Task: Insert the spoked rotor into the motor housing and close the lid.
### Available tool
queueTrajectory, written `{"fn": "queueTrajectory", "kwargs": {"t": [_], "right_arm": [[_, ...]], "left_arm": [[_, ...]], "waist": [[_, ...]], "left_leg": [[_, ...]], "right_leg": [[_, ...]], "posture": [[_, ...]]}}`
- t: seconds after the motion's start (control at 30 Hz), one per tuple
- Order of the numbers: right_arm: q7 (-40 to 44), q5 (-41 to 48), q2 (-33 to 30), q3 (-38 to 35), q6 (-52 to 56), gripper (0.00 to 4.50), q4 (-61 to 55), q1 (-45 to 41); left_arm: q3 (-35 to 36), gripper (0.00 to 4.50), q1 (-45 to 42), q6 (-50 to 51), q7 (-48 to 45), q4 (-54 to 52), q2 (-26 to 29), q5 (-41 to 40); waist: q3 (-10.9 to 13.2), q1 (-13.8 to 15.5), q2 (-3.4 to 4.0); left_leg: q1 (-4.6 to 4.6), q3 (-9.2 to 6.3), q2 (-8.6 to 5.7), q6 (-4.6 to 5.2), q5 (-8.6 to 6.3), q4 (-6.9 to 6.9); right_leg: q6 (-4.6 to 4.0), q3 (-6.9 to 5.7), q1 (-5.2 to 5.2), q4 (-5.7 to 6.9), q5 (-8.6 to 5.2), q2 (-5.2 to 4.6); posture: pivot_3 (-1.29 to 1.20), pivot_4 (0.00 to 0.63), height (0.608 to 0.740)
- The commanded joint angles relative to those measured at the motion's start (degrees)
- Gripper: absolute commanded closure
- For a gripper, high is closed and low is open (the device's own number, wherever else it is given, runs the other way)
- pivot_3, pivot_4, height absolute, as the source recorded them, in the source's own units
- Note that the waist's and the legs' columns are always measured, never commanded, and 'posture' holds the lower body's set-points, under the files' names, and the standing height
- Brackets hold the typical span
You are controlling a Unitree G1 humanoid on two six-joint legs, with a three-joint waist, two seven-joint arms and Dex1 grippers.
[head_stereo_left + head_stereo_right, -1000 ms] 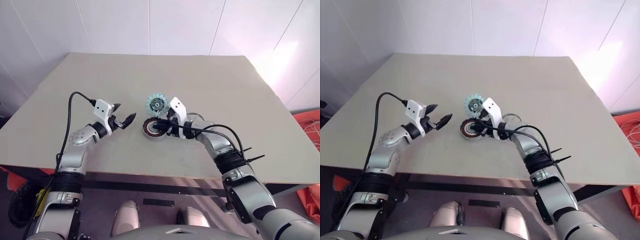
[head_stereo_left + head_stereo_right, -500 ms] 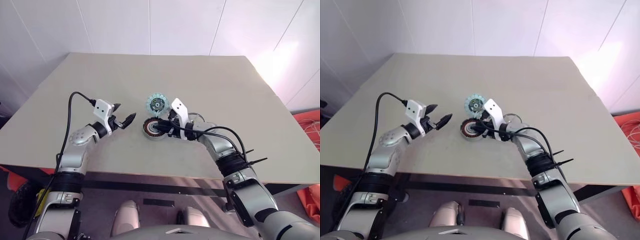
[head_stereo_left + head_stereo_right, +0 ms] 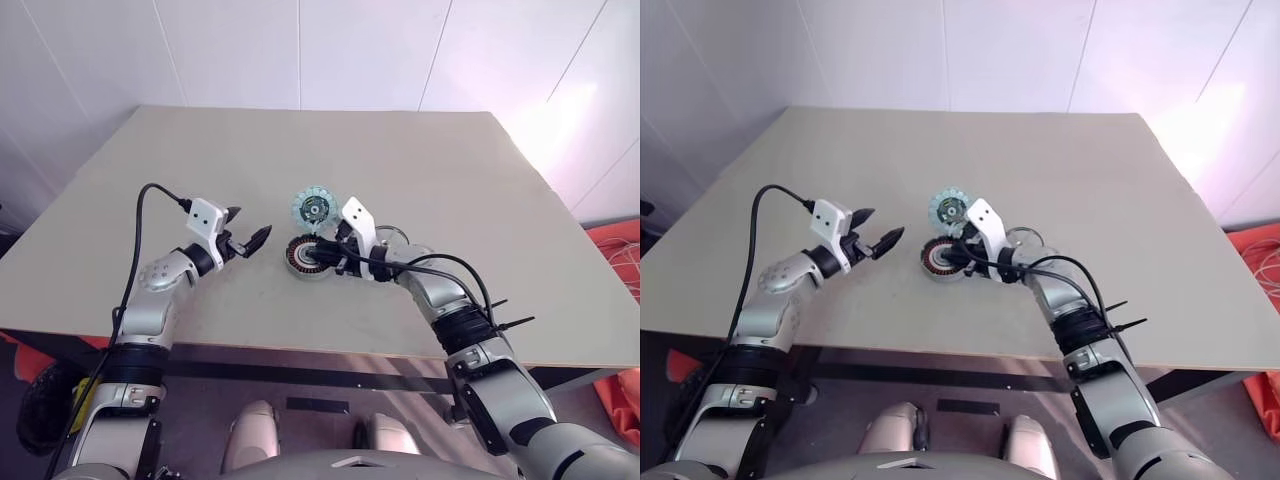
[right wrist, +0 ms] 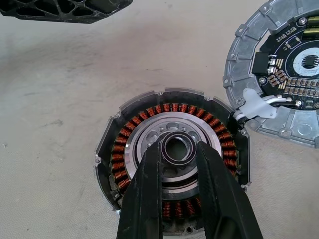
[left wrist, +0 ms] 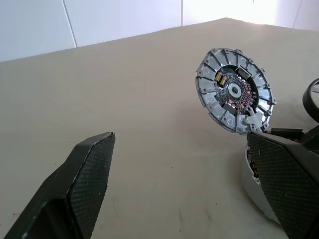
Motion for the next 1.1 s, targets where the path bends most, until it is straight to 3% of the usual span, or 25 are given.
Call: {"fn": "queueTrajectory", "kwargs": {"t": [0.03,0.77,0.83,1.1], "right_arm": [[0.5,-0.1,0.2,0.0,-0.1,3.84,-2.0,-0.9],[1.0,-0.2,0.3,0.0,1.1,3.84,-2.3,-1.0],[-0.1,-0.7,0.6,-0.2,0.2,3.12,-1.9,-1.2],[-1.2,-0.6,1.2,-0.8,-1.0,3.12,-1.4,-1.7]], "left_arm": [[1.0,0.00,-0.8,-1.2,0.2,-1.1,0.3,-0.2],[1.1,0.00,-0.5,-1.3,0.3,-1.5,0.4,-0.1],[1.1,0.00,-0.5,-1.3,0.3,-1.6,0.4,-0.1],[1.0,0.00,-0.5,-1.3,0.3,-1.5,0.4,-0.1]], "waist": [[0.0,0.0,0.00],[0.0,0.0,-0.01],[0.0,0.0,-0.01],[0.0,0.0,-0.01]], "left_leg": [[0.00,0.00,0.00,0.00,0.00,0.00],[0.03,0.00,0.01,0.00,0.00,0.00],[0.03,0.00,0.01,0.00,0.00,0.00],[0.02,0.00,0.00,0.00,0.00,0.00]], "right_leg": [[0.00,0.00,0.00,0.00,0.00,0.00],[0.02,0.00,0.01,0.00,-0.01,0.00],[0.01,0.00,0.01,0.00,-0.01,0.00],[0.06,0.00,0.01,0.00,-0.04,0.00]], "posture": [[0.00,0.000,0.740],[0.00,0.000,0.740],[0.00,0.000,0.740],[0.00,0.000,0.740]]}}
